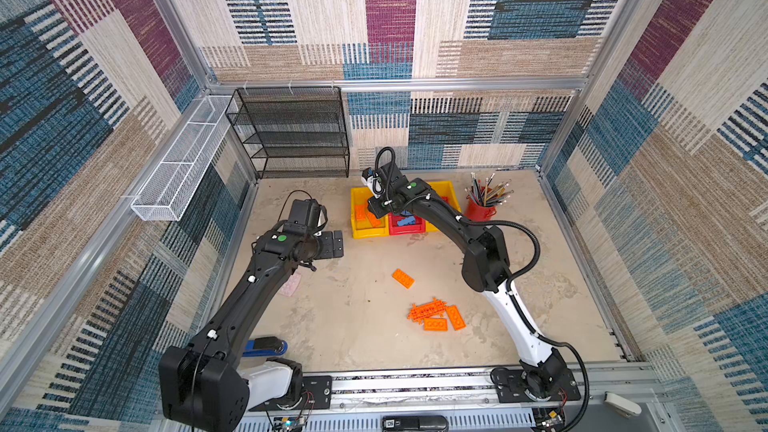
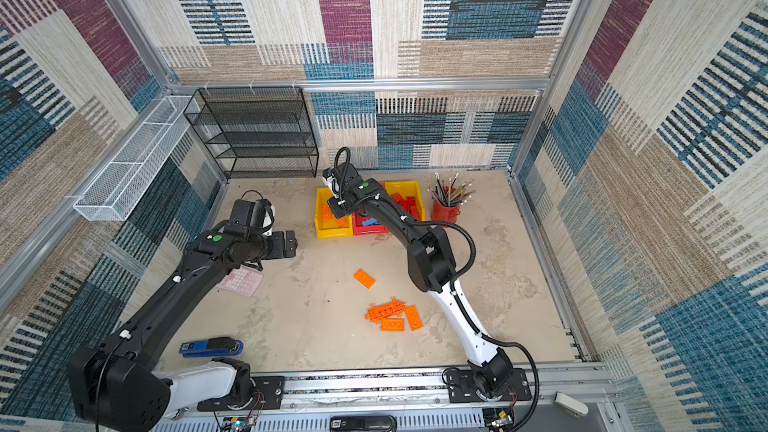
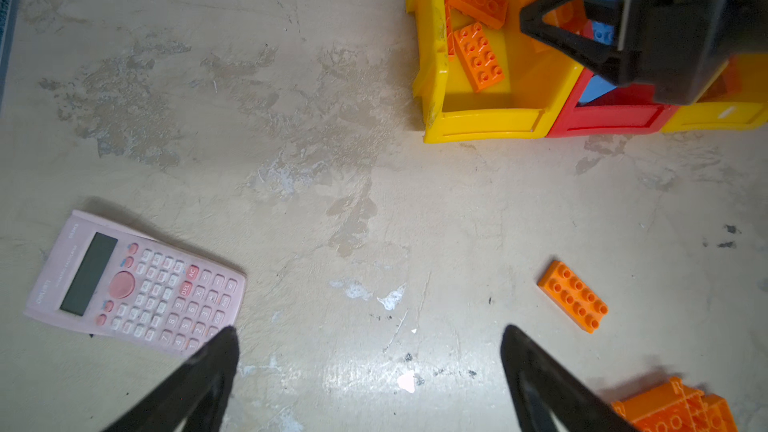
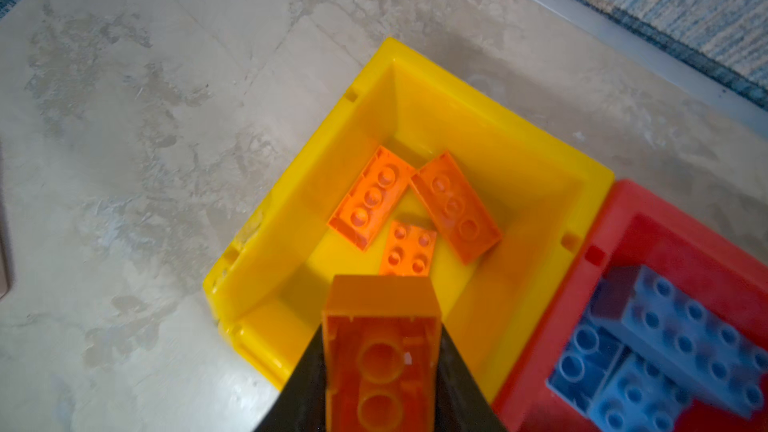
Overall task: Sort the legos into containers by color
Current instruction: 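Release the orange brick into the yellow bin and withdraw the right gripper, then lower the left gripper and close it on an orange 2x4 brick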
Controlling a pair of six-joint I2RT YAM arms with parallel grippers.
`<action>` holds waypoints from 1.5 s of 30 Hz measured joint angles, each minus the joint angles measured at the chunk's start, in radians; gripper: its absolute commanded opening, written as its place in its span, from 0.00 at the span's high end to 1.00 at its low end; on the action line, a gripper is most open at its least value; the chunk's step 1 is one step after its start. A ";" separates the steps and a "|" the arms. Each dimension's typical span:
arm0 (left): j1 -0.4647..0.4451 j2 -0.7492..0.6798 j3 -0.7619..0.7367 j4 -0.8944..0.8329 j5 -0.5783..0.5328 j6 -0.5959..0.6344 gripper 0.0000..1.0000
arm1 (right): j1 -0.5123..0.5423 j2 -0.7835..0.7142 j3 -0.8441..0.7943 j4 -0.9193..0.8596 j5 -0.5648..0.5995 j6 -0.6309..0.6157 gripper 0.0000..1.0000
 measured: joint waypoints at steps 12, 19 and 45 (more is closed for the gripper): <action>0.017 0.065 0.061 -0.004 0.025 0.047 0.01 | -0.002 -0.028 0.030 0.036 0.016 -0.011 0.01; -0.059 0.054 0.005 0.028 0.074 0.072 0.01 | -0.006 -0.340 -0.266 -0.006 0.113 0.014 0.01; -0.571 0.388 -0.053 0.256 0.043 0.077 0.01 | -0.035 -1.559 -1.562 -0.092 0.134 0.459 0.01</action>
